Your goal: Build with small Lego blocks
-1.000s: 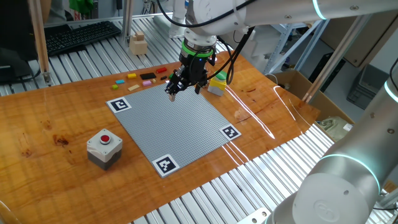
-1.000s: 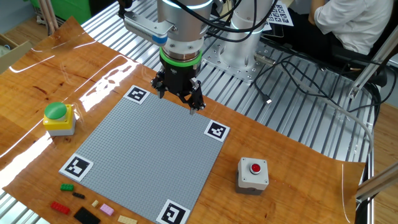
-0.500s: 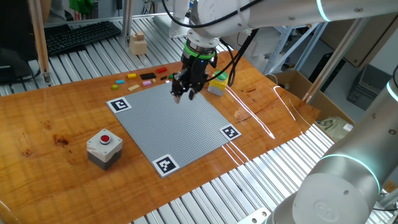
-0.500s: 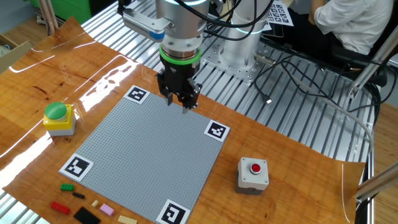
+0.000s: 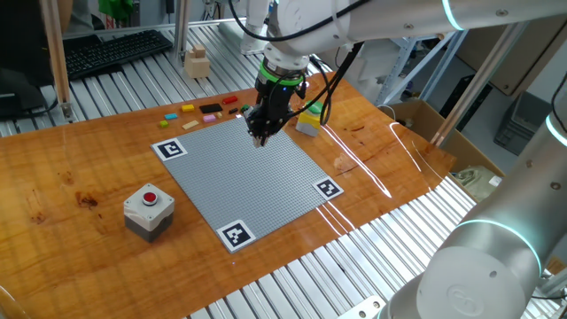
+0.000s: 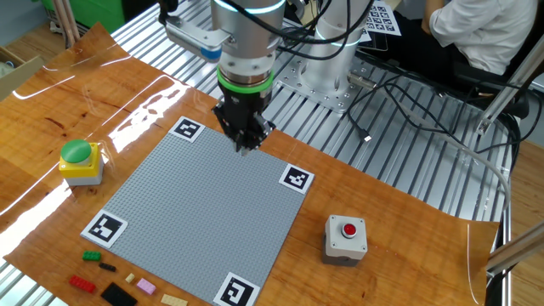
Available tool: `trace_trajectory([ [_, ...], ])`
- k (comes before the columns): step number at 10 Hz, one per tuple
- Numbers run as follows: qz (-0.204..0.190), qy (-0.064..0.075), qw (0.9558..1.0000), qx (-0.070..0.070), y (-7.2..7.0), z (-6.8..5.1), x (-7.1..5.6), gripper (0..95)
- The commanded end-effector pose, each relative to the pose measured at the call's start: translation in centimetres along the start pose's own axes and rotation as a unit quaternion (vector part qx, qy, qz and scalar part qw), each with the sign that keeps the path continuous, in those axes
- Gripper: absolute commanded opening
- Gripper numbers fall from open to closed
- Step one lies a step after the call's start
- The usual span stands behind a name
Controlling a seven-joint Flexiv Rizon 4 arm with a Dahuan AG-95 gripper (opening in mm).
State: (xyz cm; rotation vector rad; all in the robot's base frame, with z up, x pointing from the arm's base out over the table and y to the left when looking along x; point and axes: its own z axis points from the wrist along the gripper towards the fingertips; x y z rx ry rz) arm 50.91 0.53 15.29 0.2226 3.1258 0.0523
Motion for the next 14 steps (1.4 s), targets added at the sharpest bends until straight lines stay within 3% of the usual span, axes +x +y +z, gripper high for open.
trace_trajectory([
  [1,0.042,0.007,0.9991,0.002,0.1,0.6,-1.2,0.0],
  [5,0.089,0.009,0.996,0.003,-0.2,1.1,-3.1,0.0],
  [9,0.168,0.012,0.9856,0.0,-0.7,1.1,-6.3,0.0],
  [14,0.242,0.024,0.97,0.007,-1.1,1.7,-8.7,0.0],
])
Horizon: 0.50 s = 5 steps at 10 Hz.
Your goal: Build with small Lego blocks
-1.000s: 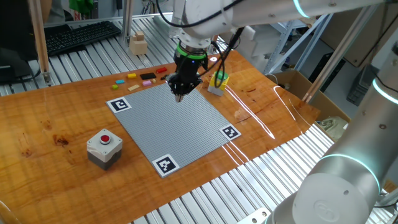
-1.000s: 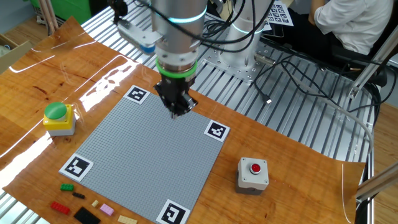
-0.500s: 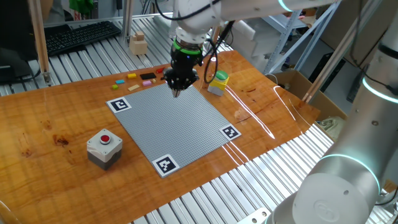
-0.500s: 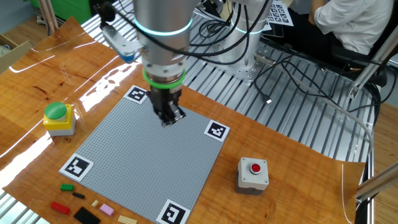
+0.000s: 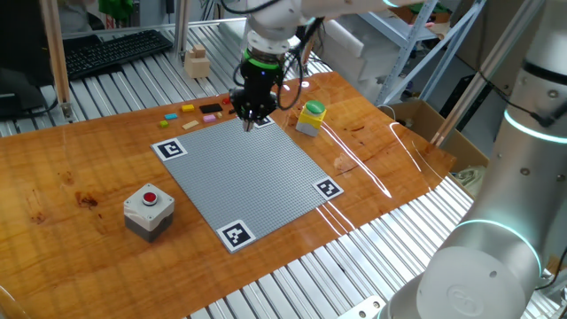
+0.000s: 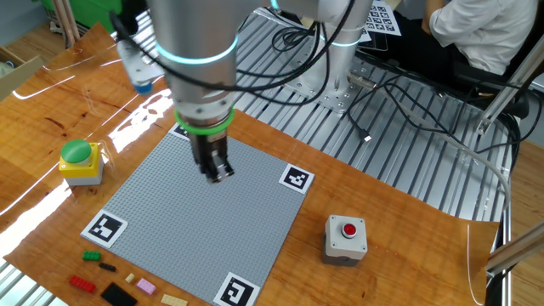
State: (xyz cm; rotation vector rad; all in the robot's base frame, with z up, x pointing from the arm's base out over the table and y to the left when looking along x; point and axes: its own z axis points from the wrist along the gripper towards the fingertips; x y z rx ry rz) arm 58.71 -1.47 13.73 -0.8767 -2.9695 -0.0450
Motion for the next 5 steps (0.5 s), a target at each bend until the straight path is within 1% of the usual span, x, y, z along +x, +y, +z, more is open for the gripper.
trace_trajectory([
  [1,0.041,0.002,0.9992,0.002,0.17,0.18,-0.92,0.0],
  [3,0.066,0.006,0.9978,0.004,0.28,0.43,-1.19,0.0],
  [4,0.076,0.005,0.9971,0.005,0.36,0.64,-1.36,0.0],
  [5,0.079,0.007,0.9968,0.004,0.39,0.69,-1.42,0.0],
])
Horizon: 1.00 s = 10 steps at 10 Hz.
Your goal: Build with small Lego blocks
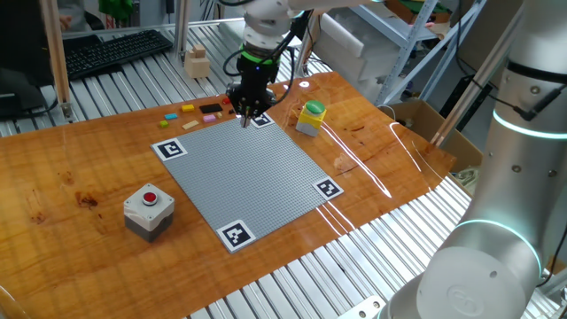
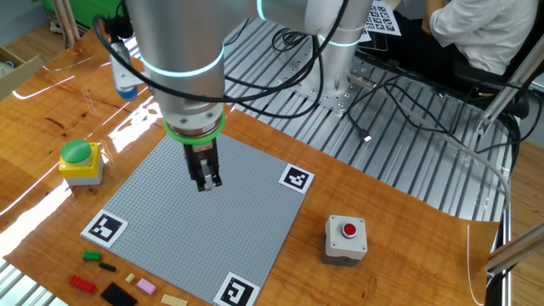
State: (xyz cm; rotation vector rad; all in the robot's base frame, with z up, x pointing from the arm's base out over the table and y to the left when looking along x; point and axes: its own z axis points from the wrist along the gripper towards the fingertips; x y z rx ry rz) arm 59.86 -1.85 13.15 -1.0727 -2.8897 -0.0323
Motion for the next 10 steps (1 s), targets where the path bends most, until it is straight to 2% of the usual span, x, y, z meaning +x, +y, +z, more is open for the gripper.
trace_trajectory([
  [1,0.012,0.001,0.9999,-0.001,0.2,0.2,-0.3,0.0],
  [3,0.02,0.001,0.9998,-0.001,0.4,0.4,-0.8,0.0],
  [6,0.059,-0.001,0.9982,-0.001,0.7,0.6,-1.8,0.0],
  [8,0.104,-0.003,0.9946,-0.004,0.9,1.0,-2.4,0.0],
  [10,0.132,-0.002,0.9913,-0.005,1.1,1.8,-2.9,0.0],
])
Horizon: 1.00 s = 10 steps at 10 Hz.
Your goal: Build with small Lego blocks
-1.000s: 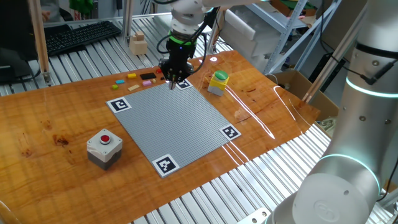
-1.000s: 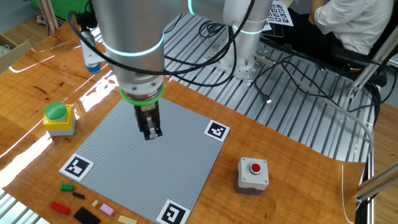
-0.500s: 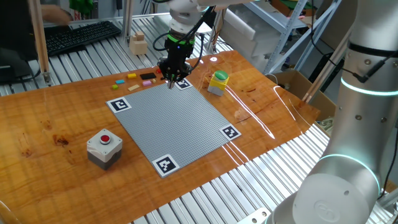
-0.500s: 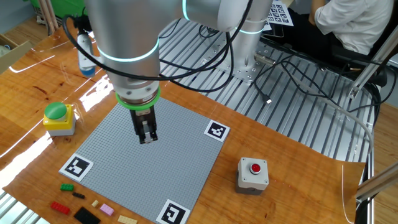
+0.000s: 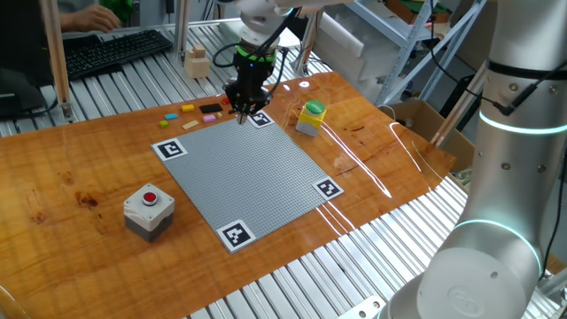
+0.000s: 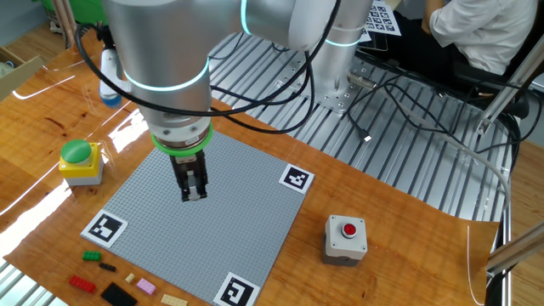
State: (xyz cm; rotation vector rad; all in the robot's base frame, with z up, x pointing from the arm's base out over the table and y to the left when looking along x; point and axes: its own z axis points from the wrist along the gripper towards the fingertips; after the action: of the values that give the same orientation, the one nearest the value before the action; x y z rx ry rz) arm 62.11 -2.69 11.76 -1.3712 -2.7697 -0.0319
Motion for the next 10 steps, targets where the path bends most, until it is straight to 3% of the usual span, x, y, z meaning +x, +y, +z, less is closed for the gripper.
trace_trajectory([
  [1,0.047,0.002,0.9989,-0.001,0.6,1.0,-0.7,0.0],
  [4,0.096,0.0,0.9954,-0.009,1.0,1.3,-1.2,0.0],
  [10,0.135,-0.006,0.9907,-0.016,2.3,1.7,-1.7,0.0],
])
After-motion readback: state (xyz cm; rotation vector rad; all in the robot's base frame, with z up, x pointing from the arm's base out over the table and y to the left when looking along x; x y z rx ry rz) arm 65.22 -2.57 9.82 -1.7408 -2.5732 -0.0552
